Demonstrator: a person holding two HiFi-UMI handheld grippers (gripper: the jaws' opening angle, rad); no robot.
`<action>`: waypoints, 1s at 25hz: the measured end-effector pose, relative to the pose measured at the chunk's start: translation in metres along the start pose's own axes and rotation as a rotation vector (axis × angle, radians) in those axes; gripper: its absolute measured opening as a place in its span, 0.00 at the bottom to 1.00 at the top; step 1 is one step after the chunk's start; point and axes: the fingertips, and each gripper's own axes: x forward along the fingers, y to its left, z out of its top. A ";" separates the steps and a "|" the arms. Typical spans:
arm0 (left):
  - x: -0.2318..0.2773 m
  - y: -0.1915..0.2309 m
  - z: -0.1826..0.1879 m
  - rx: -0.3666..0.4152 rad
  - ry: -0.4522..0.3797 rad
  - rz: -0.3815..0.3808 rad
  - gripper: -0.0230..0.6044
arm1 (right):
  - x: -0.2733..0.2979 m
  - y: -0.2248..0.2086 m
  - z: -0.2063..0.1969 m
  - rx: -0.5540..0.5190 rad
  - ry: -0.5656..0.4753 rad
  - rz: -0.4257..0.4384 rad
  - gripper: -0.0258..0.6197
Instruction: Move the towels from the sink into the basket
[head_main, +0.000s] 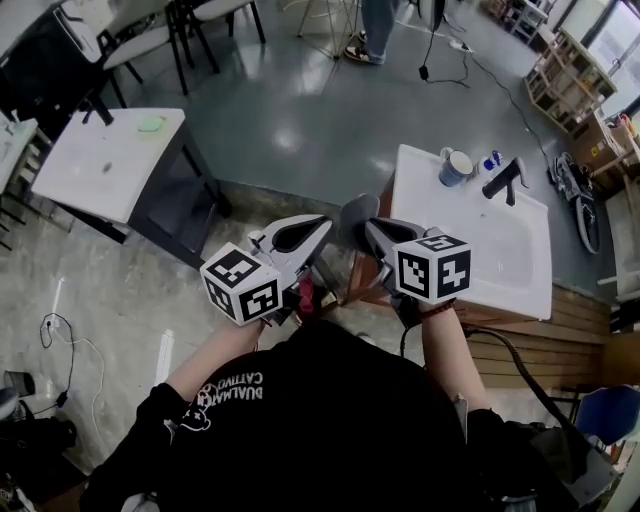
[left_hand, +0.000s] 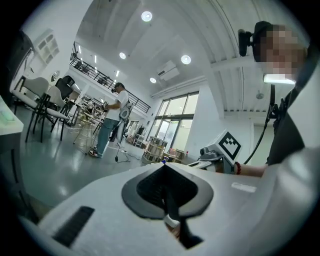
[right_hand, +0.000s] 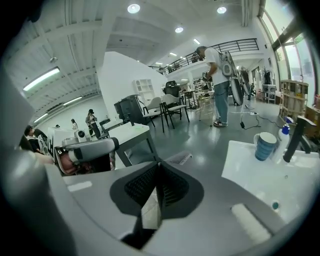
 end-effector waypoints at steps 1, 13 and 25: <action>-0.007 0.003 0.001 0.002 0.001 -0.002 0.04 | 0.004 0.007 0.001 0.002 -0.004 0.000 0.08; -0.077 0.043 0.003 -0.017 0.029 -0.004 0.04 | 0.053 0.071 -0.002 0.032 0.002 -0.010 0.08; -0.107 0.083 -0.050 -0.083 0.072 0.033 0.04 | 0.118 0.079 -0.058 0.145 0.102 0.040 0.08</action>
